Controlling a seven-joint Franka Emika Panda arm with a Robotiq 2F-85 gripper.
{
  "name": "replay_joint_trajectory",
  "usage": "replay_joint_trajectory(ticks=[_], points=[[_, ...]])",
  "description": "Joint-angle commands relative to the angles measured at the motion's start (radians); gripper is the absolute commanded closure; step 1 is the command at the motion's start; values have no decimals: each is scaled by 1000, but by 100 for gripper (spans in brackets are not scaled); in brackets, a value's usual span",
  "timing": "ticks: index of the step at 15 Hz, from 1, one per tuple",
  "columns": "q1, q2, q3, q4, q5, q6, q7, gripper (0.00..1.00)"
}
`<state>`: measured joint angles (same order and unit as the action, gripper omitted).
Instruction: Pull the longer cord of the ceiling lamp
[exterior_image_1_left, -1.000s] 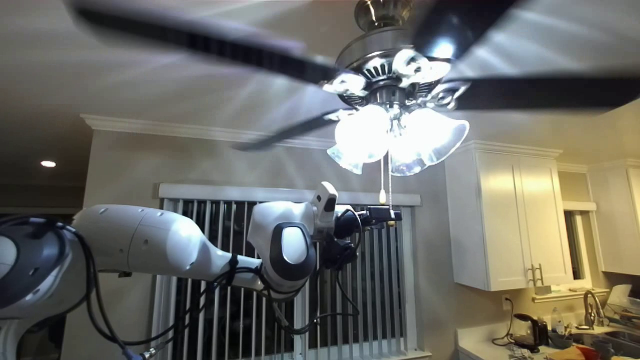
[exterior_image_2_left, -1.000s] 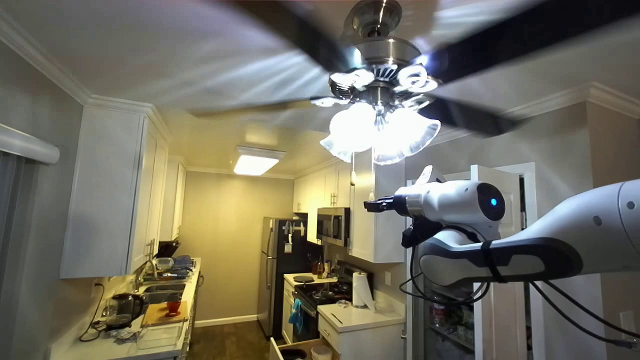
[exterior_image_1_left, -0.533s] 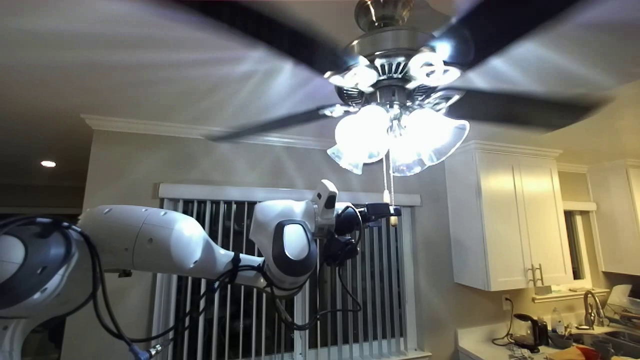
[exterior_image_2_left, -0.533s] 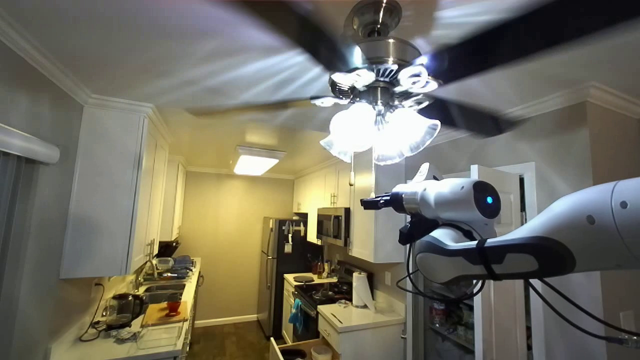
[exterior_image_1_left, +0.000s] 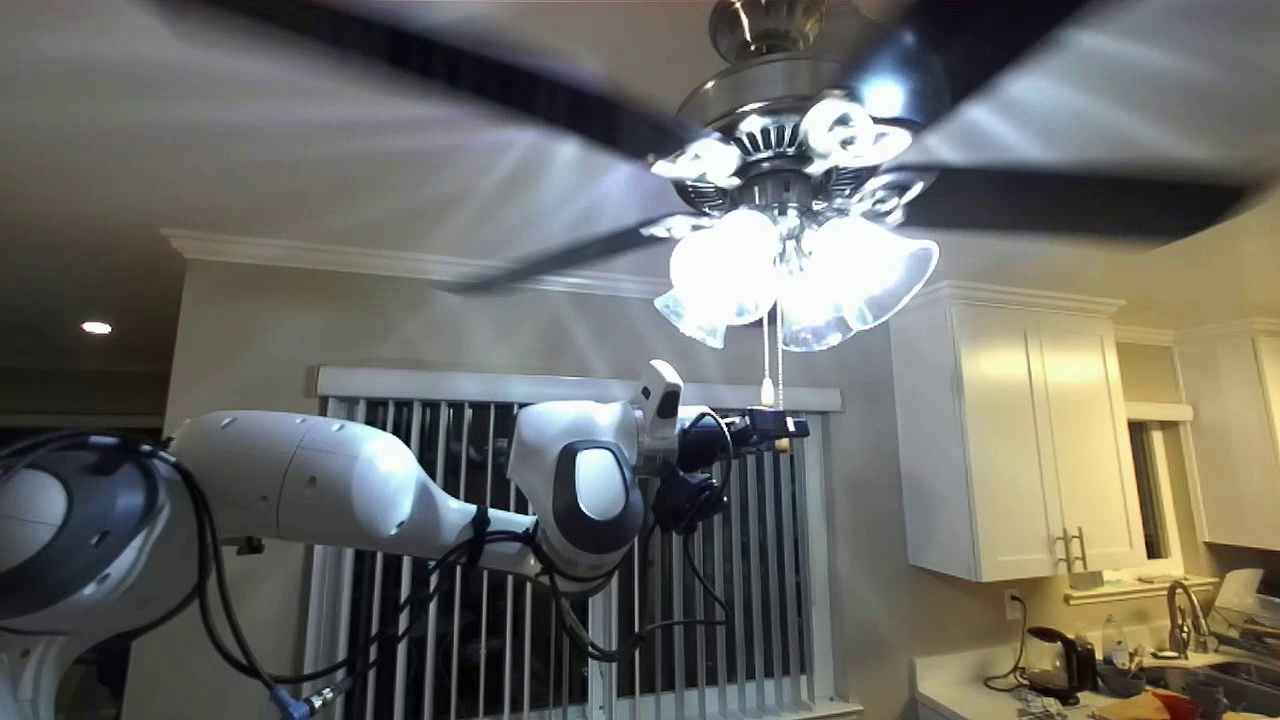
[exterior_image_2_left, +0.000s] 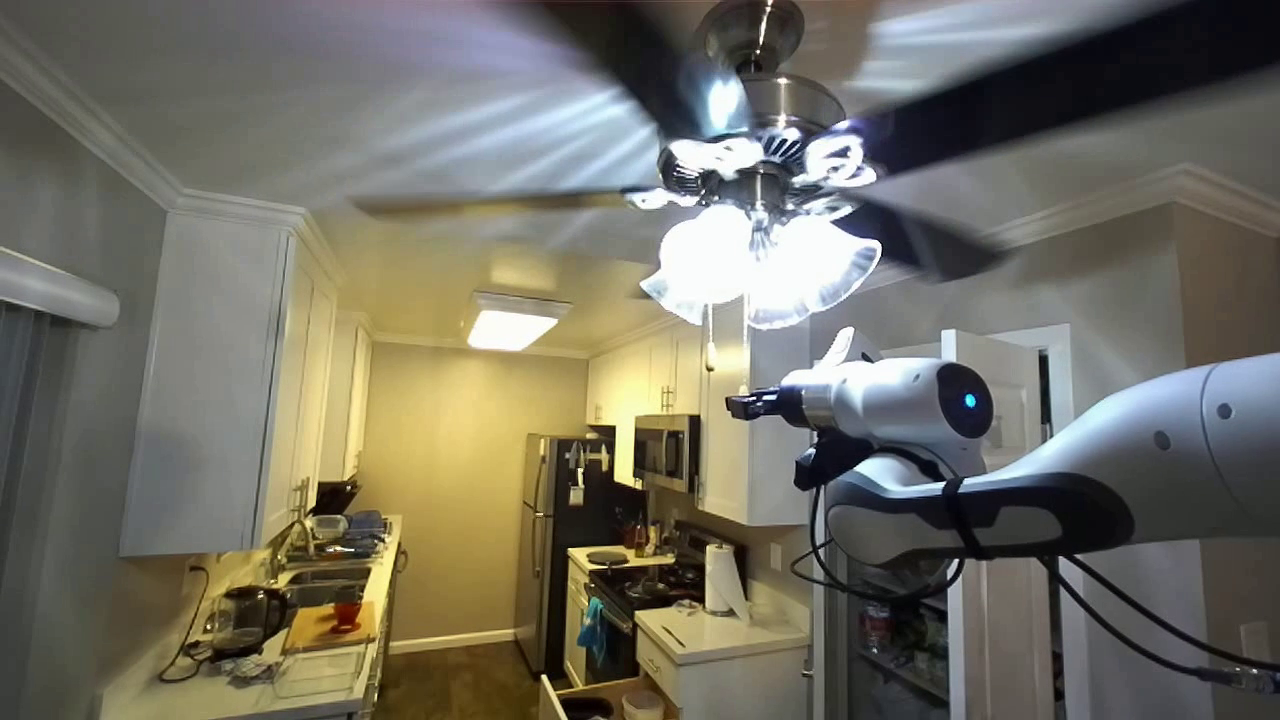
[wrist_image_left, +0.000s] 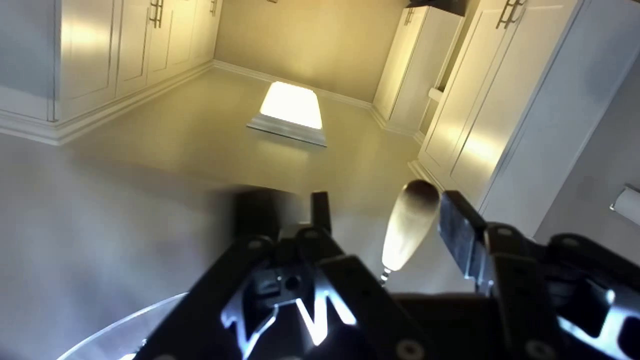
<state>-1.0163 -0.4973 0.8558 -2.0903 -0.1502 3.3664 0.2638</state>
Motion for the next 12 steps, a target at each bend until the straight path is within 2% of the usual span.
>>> replay_joint_trajectory(ticks=[1, 4, 6, 8, 12], points=[[-18, 30, 20, 32, -6, -3, -5, 72], [-13, 40, 23, 38, -8, -3, -8, 91], [-12, 45, 25, 41, -9, -3, -9, 98], [-12, 50, 25, 44, -10, -4, -10, 93], [-14, 56, 24, 38, -11, -9, -11, 92]])
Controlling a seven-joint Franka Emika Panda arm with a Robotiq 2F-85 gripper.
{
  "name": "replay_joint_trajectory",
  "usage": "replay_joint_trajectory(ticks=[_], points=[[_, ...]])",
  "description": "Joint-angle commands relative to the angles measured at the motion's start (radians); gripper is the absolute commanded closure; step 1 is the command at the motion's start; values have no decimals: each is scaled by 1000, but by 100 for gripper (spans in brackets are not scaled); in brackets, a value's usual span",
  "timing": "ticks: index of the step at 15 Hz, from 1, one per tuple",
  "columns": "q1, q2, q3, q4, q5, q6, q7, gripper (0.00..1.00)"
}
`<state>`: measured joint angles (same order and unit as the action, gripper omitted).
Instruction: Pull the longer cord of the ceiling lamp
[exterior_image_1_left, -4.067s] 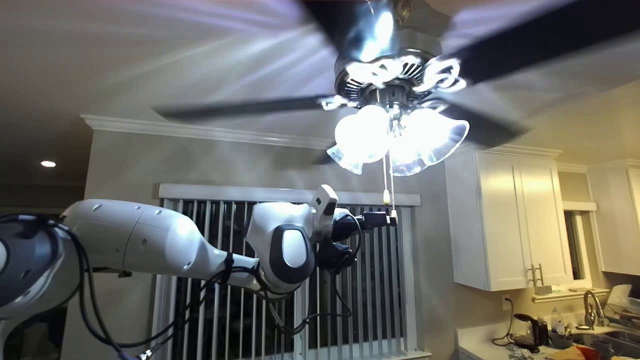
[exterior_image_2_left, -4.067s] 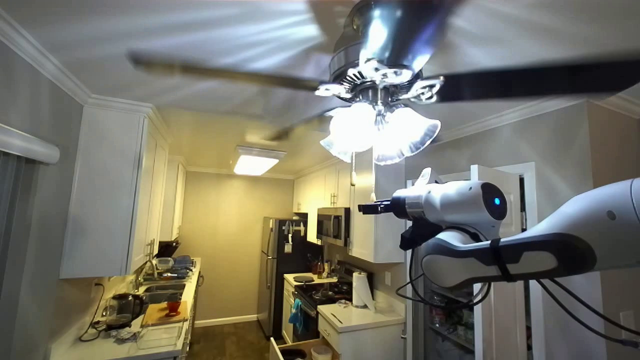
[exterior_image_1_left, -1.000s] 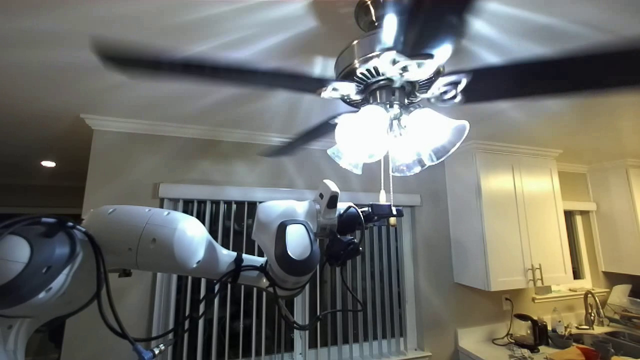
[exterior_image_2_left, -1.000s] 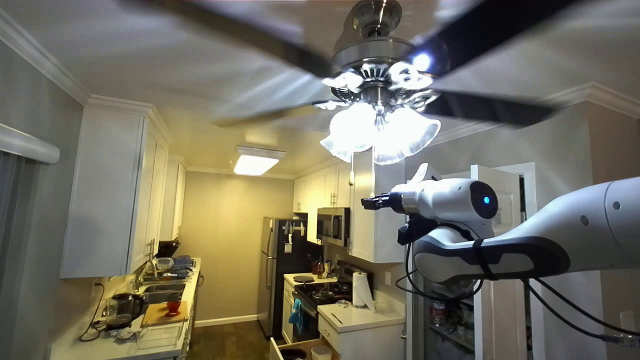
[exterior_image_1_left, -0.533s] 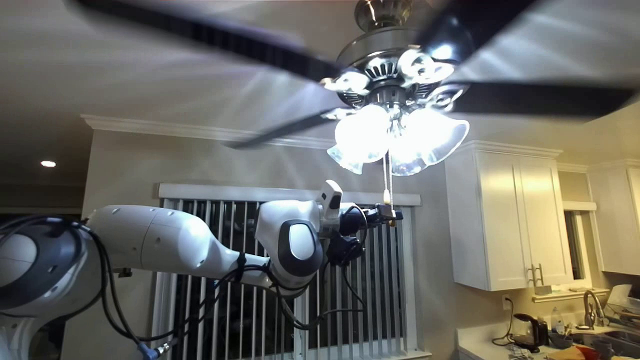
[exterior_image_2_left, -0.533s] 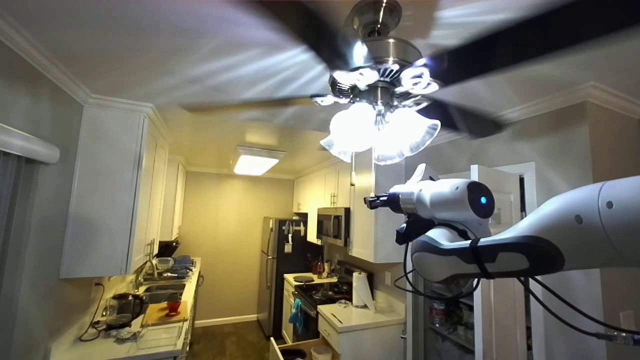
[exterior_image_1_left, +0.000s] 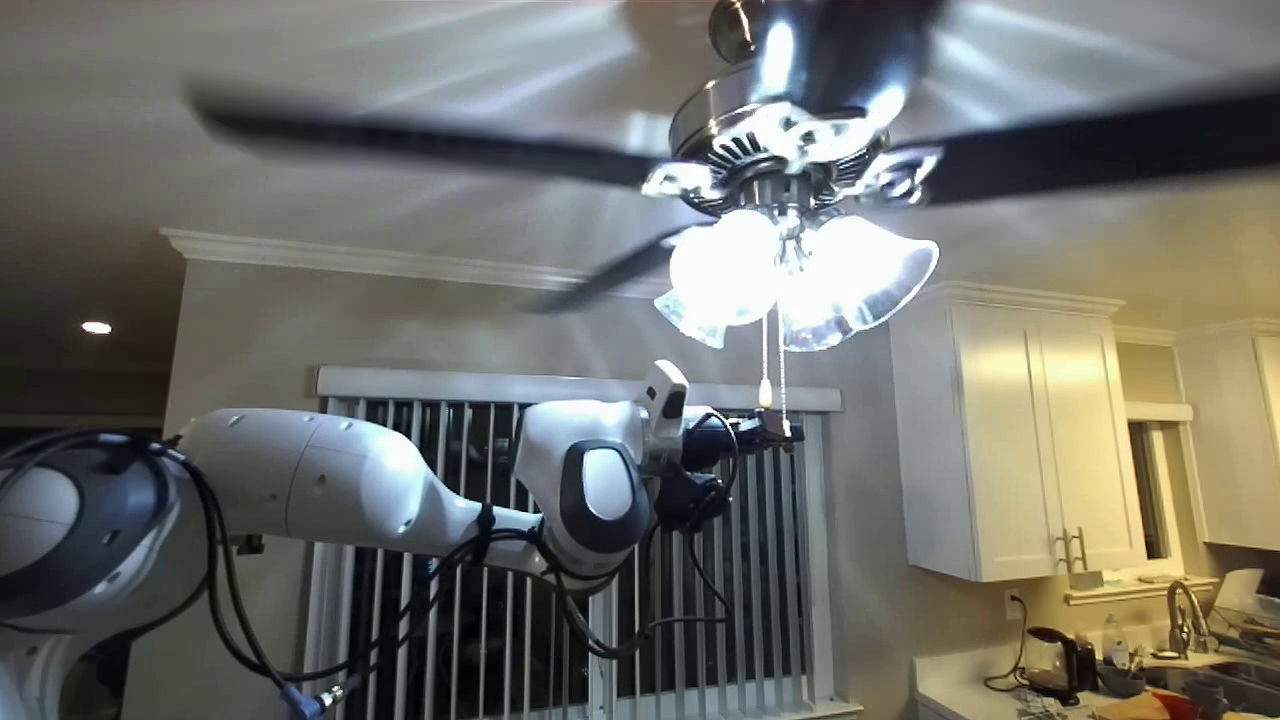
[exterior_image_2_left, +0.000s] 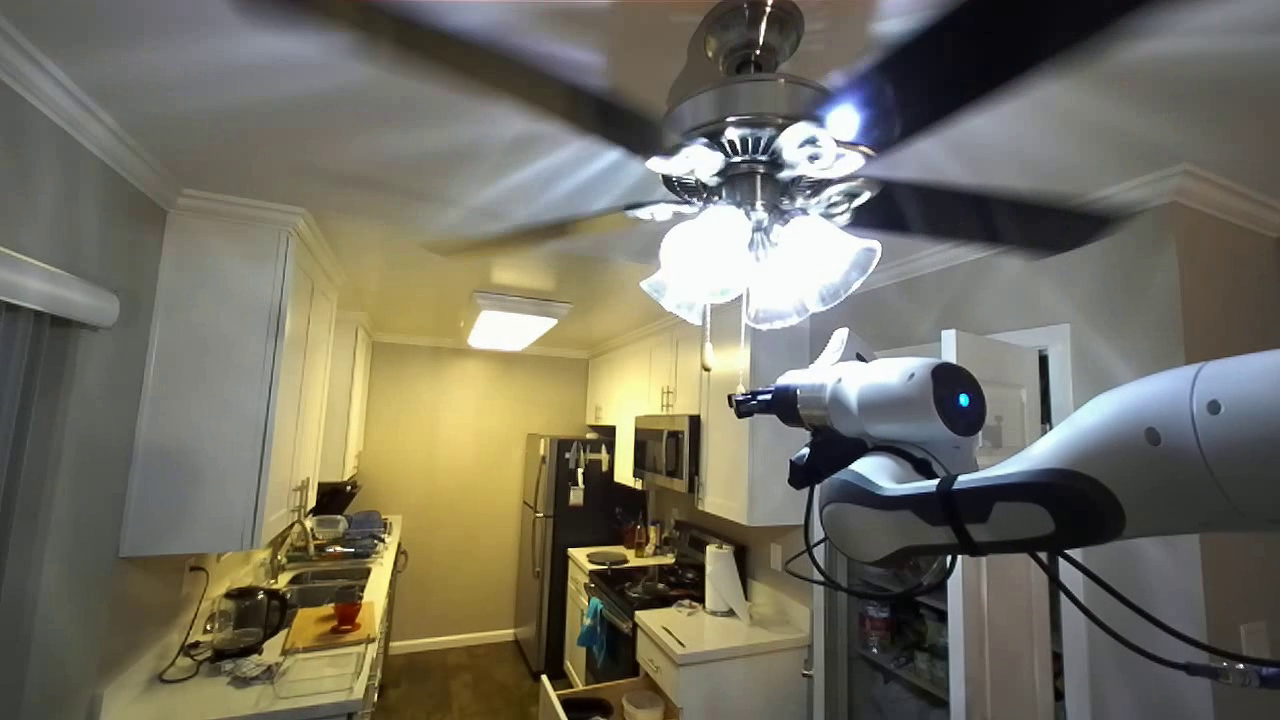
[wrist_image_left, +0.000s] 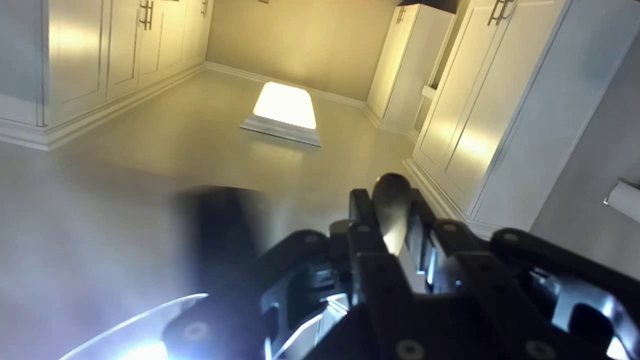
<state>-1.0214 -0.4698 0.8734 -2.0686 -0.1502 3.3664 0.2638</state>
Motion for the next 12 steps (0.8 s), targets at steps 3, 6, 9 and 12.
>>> replay_joint_trajectory(ticks=[3, 6, 9, 12], points=[[3, 44, 6, -24, -8, -17, -5, 92], [7, 65, 6, -38, -5, -18, -1, 92], [8, 72, 2, -32, -5, -18, -1, 92], [8, 72, -3, -15, -8, -18, -5, 86]])
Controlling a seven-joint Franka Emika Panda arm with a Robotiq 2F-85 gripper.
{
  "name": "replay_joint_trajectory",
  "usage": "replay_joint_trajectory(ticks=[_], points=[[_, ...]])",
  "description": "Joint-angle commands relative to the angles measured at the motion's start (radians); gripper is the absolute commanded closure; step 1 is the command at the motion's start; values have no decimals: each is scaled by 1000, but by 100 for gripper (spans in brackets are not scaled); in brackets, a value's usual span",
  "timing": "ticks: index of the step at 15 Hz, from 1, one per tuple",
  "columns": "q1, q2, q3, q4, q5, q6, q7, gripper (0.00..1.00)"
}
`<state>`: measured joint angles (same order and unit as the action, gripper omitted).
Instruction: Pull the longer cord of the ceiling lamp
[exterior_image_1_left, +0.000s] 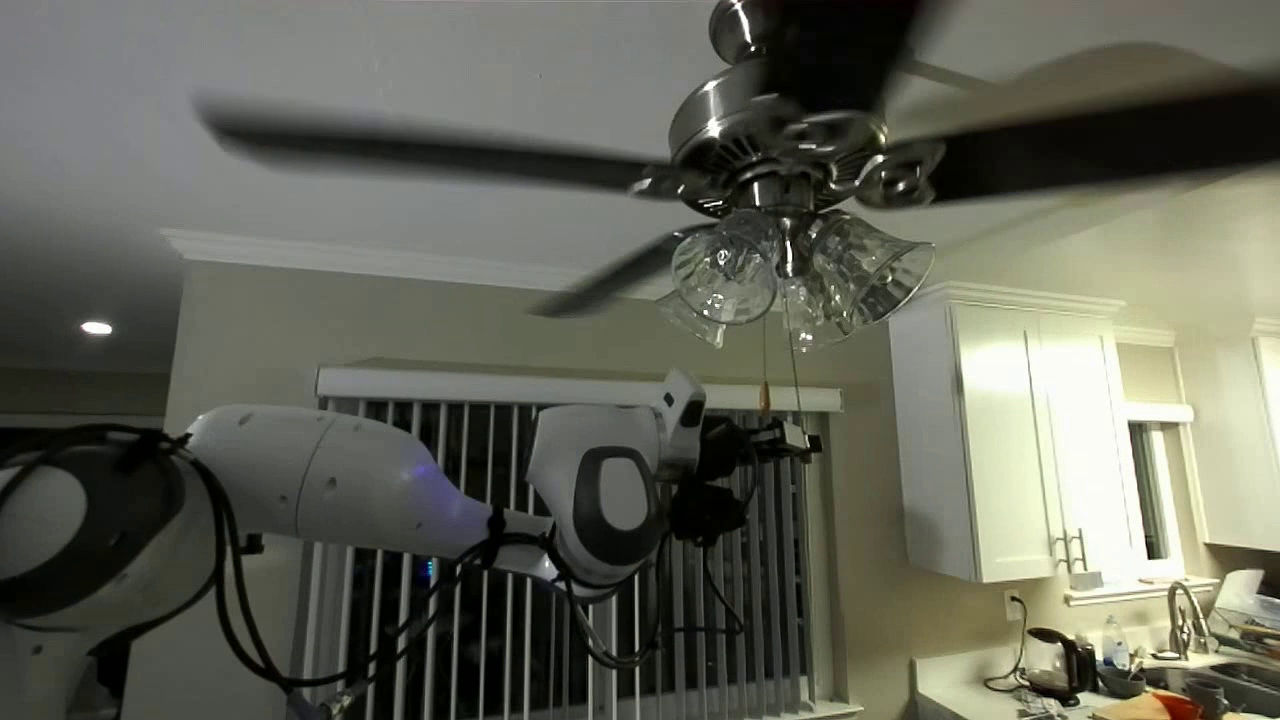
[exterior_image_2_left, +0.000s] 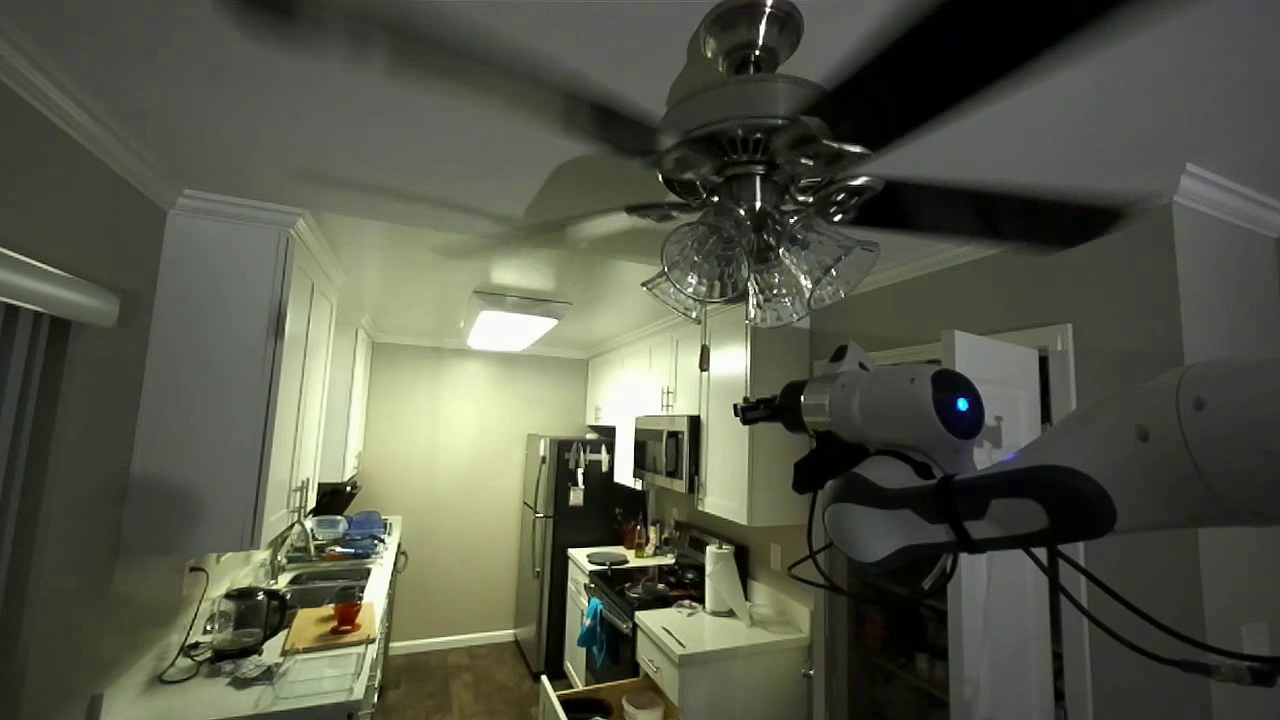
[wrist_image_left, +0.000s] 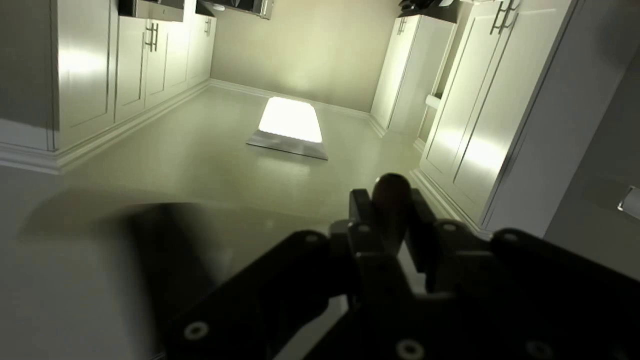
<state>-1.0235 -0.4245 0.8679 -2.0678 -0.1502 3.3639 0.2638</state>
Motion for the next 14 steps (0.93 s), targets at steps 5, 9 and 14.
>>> replay_joint_trajectory(ticks=[5, 9, 14], points=[[12, 30, 6, -21, -9, -37, -7, 37], [28, 39, -4, -43, -9, -60, -10, 11], [44, 42, -21, -72, -8, -92, -14, 0]])
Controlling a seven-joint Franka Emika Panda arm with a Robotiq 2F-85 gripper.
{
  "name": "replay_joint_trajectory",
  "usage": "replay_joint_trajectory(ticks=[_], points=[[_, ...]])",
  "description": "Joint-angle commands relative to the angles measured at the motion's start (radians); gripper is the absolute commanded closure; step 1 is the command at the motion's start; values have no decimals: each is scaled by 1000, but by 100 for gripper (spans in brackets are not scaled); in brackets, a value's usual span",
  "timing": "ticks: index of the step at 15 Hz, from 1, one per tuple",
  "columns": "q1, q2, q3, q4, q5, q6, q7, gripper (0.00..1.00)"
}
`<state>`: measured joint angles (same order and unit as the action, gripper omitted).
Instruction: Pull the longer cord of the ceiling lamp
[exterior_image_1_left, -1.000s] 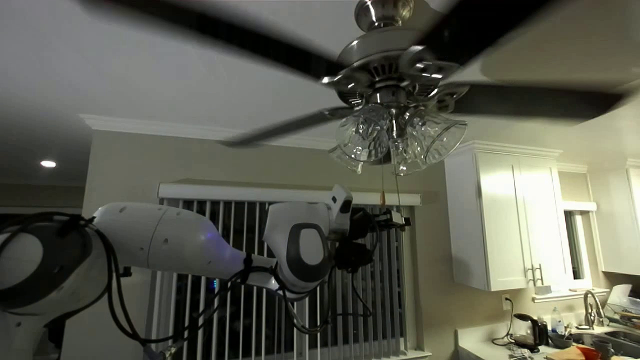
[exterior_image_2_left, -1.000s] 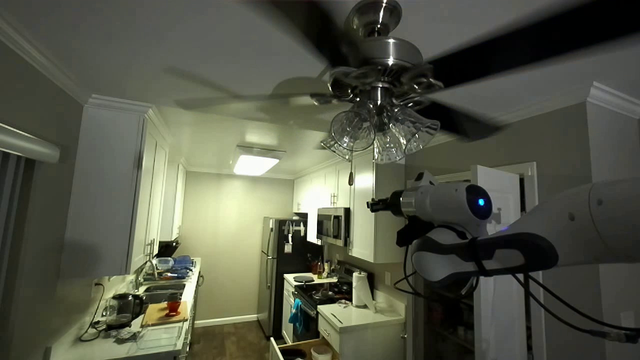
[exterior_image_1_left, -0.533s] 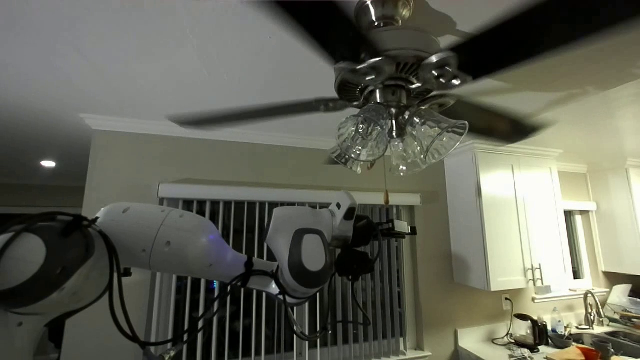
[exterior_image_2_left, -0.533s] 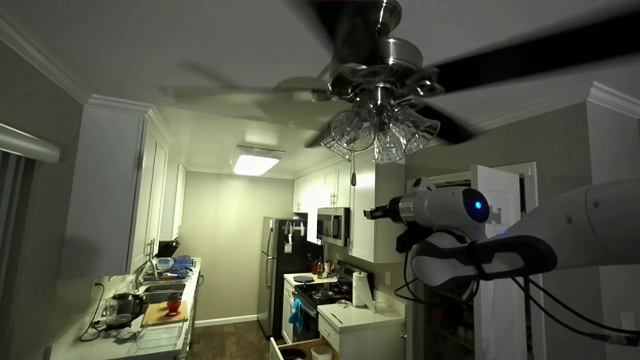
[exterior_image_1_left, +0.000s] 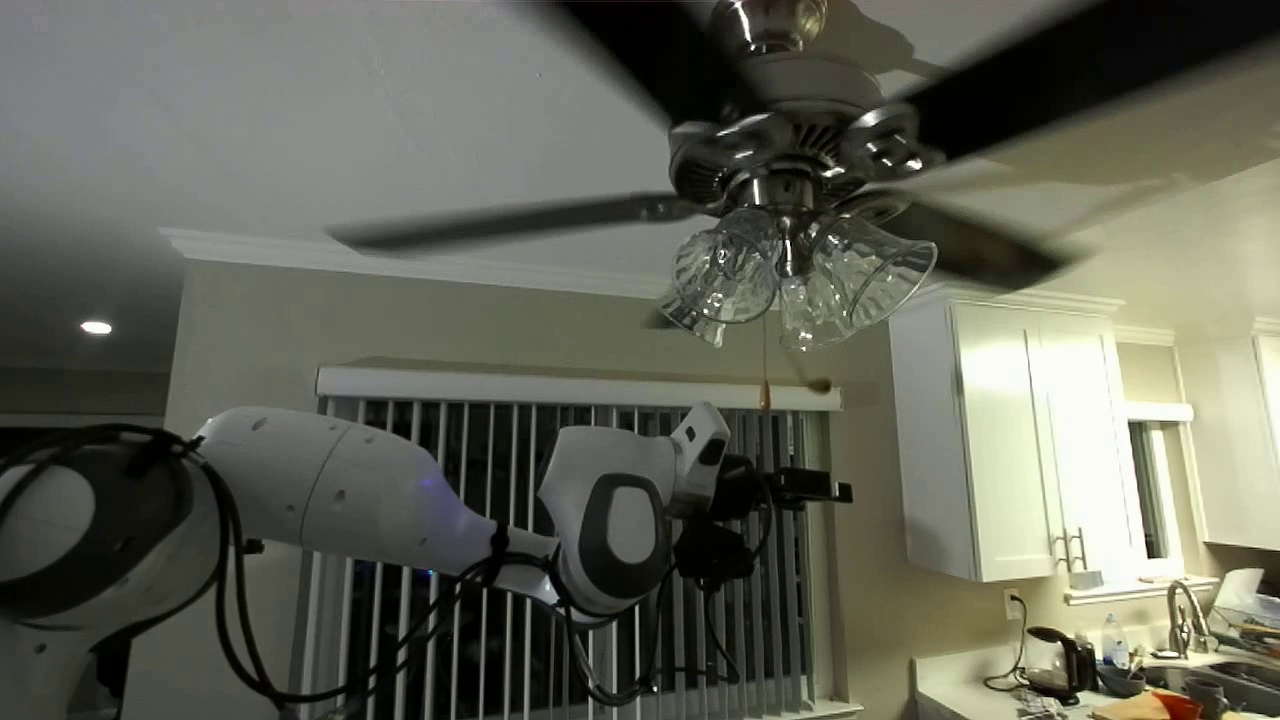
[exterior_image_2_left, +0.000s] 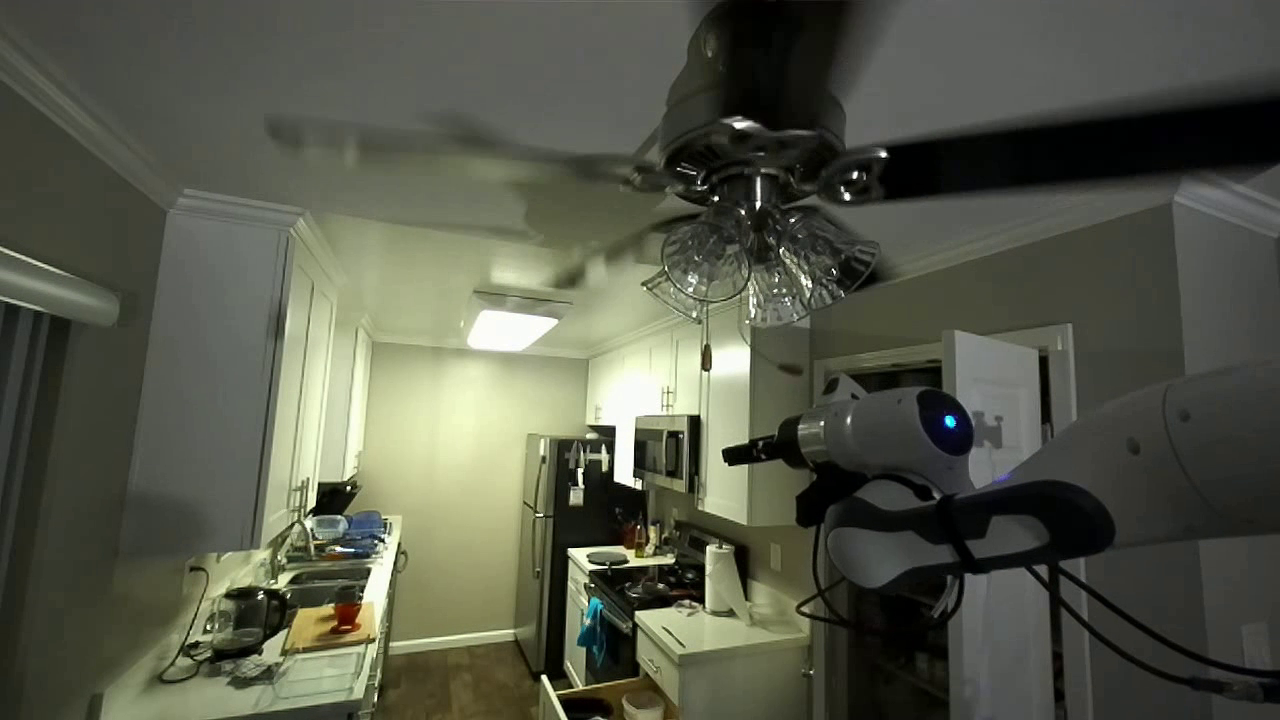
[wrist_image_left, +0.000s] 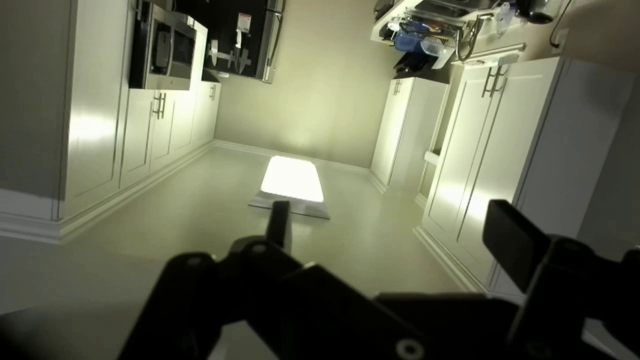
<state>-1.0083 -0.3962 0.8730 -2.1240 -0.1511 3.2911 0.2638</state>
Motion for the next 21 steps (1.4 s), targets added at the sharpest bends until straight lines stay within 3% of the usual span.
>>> replay_joint_trajectory(ticks=[1, 4, 10, 11, 17, 18, 21], points=[[38, 15, -35, -26, -7, -28, -16, 0], [82, 12, -75, -55, -9, -103, -31, 0], [313, -21, -253, -79, 24, -395, -184, 0], [391, -15, -329, -77, -50, -439, -153, 0], [682, -22, -611, -74, -144, -576, -175, 0], [677, -5, -603, -63, -174, -554, -106, 0], [721, -7, -646, -64, -173, -562, -121, 0]])
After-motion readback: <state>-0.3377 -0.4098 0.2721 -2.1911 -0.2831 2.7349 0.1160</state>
